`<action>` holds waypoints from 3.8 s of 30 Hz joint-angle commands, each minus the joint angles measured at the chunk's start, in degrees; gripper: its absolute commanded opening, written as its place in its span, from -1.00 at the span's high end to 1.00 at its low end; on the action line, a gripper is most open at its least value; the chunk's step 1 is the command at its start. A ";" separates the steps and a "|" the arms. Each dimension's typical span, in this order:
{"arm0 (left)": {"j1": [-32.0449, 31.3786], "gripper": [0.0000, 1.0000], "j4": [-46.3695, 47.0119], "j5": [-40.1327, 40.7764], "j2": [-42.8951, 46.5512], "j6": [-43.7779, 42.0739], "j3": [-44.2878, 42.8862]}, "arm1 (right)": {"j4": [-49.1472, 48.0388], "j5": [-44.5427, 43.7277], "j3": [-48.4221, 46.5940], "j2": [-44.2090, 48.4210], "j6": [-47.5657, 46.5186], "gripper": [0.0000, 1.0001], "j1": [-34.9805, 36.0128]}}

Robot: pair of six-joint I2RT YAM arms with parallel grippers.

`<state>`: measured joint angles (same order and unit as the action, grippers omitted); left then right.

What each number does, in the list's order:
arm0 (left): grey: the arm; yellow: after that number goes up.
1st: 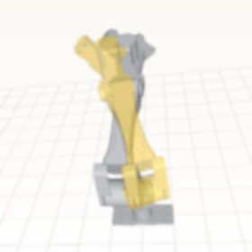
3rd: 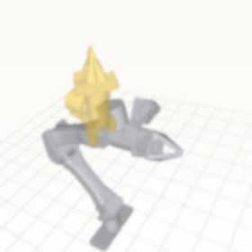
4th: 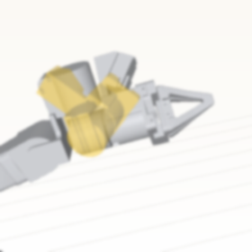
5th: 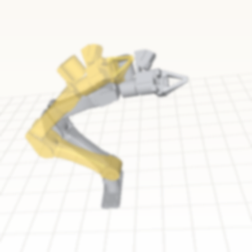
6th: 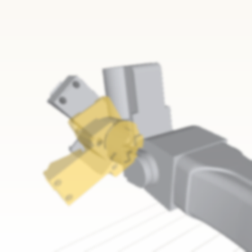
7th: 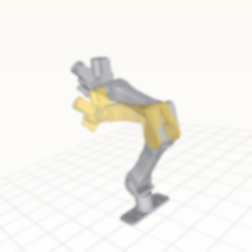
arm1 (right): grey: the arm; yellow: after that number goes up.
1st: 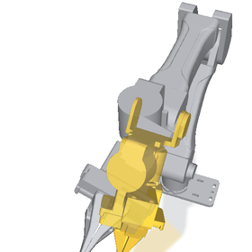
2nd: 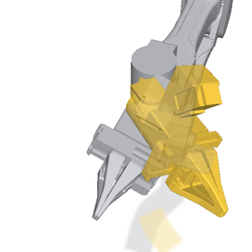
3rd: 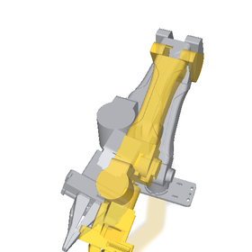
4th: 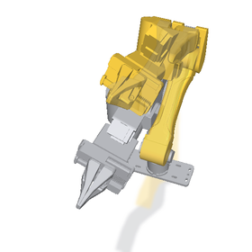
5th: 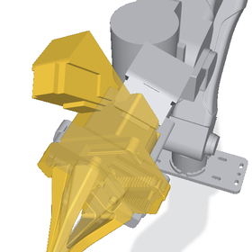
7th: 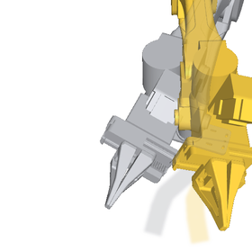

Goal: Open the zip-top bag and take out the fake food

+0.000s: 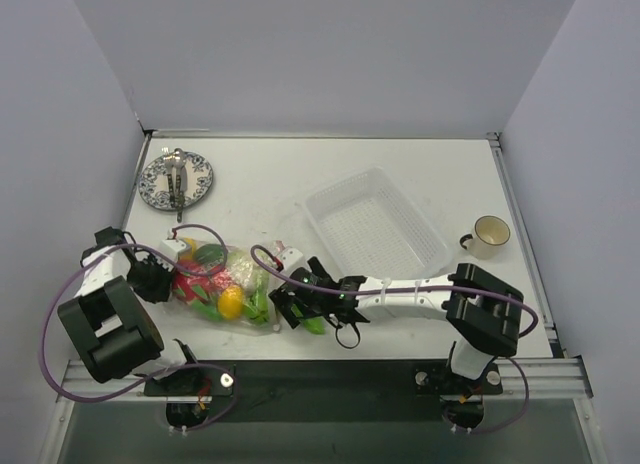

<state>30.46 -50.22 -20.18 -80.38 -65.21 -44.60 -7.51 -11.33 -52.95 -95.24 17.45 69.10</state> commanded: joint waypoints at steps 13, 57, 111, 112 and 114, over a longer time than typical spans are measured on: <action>-0.66 1.00 -6.29 -1.96 2.68 1.83 -4.96 | 6.18 -4.04 -1.69 8.84 -4.78 1.00 -2.29; -8.92 1.00 17.15 9.00 -9.08 24.95 -6.47 | 7.95 -4.31 -2.07 15.88 -11.99 -1.00 -8.73; -19.38 1.00 5.40 18.79 6.72 29.53 3.38 | -20.00 4.33 -5.05 -7.85 -9.90 -1.00 6.05; -19.38 1.00 4.87 18.60 7.34 29.35 3.64 | -20.44 3.52 -5.58 -8.29 -9.11 -1.00 4.57; -19.38 1.00 3.38 18.43 8.91 28.65 3.99 | -22.10 1.85 -5.32 -8.38 -6.40 -1.00 3.07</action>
<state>11.77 -39.29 2.35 -74.91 -36.49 -41.80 -23.05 1.19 -54.92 -102.89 8.71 75.81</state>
